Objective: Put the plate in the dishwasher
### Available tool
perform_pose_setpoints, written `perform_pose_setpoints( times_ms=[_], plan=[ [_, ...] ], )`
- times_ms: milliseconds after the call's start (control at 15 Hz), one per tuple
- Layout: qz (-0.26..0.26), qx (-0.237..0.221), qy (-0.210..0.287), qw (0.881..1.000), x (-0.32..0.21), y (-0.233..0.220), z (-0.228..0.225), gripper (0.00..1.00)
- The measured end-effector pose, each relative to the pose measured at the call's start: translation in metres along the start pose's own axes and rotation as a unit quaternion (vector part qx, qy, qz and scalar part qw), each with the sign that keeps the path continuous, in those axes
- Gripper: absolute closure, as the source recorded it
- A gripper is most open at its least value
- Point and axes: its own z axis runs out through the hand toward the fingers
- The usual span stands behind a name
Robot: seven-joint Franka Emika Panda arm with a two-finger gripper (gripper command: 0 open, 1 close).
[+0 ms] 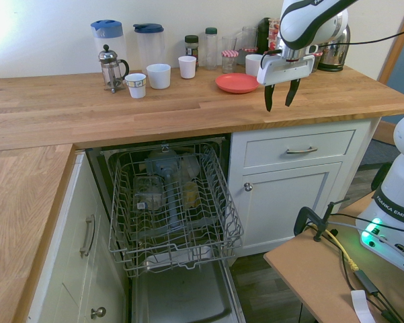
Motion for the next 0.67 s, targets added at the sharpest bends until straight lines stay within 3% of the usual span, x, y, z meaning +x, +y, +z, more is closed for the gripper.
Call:
perform_pose_setpoints(
  times_ms=[400, 667],
  plan=[
    [0.006, 0.015, 0.011, 1.0, 0.007, -0.001, -0.002, 0.0],
    [0.015, 0.046, 0.006, 0.999, 0.039, 0.0, -0.015, 0.0]
  ],
)
